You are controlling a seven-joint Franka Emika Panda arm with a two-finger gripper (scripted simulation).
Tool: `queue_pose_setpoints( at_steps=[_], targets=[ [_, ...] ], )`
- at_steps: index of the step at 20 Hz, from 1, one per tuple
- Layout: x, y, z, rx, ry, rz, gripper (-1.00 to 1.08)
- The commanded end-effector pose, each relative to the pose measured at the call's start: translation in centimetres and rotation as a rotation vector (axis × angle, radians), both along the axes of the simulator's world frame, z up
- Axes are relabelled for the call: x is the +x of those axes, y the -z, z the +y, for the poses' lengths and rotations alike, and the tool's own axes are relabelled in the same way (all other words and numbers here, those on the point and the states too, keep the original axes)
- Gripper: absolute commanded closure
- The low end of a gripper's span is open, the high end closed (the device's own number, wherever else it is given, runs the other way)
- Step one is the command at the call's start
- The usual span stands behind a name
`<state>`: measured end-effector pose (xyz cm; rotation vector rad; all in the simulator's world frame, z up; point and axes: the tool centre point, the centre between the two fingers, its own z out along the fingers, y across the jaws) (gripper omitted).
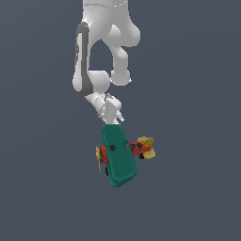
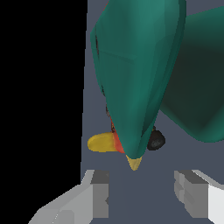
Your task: Pick up the object and move it to a goal position.
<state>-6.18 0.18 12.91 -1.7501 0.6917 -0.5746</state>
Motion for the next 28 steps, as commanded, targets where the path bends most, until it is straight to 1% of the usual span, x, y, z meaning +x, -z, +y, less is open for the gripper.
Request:
queue_pose_setpoints(
  at_steps=[1, 10, 16, 22, 28],
  targets=[
    [0.3, -0.2, -0.7, -0.012, 0.028, -0.027, -0.20],
    [1.1, -1.1, -3.3, -0.063, 0.124, -0.125, -0.20],
    [1.5, -1.7, -4.7, -0.093, 0.171, -0.177, -0.20],
    [1.7, -2.1, -5.6, -0.113, 0.200, -0.210, -0.20],
    [1.8, -2.3, -5.9, -0.122, 0.213, -0.225, -0.20]
  ],
)
